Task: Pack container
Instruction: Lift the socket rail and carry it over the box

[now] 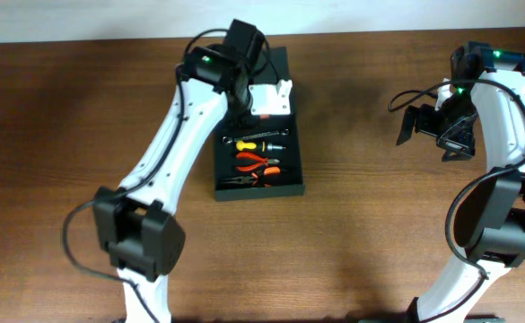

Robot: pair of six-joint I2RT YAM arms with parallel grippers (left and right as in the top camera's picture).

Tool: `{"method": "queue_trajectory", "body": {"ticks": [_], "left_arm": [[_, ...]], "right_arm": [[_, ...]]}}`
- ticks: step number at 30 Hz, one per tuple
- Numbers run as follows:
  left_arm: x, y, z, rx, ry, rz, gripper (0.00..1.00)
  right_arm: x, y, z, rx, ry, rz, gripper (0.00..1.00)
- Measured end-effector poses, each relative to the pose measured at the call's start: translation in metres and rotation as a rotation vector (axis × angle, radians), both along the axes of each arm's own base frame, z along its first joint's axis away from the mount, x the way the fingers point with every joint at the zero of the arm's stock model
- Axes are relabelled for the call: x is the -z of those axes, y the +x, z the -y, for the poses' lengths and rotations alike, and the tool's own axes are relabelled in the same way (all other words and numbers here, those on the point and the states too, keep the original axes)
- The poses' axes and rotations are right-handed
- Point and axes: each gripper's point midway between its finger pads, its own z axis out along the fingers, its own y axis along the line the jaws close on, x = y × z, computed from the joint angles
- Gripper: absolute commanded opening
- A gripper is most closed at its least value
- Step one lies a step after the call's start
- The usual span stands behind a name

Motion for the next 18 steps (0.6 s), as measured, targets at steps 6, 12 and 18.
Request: {"method": "queue_trajectory", "body": {"ticks": [6,12,18], "left_arm": [[0.037,0.002,0.001,0.003,0.035,-0.075,0.02],[0.055,0.001,0.001,0.007,0.054,-0.116,0.02],[0.058,-0.006,0.004,0.015,0.035,-0.152,0.02]], "right_arm": [[0.000,0.000,0.000,0.000,0.000,0.000,0.99],[0.000,0.000,0.000,0.000,0.000,0.000,0.99],[0.000,0.000,0.000,0.000,0.000,0.000,0.99]]}}
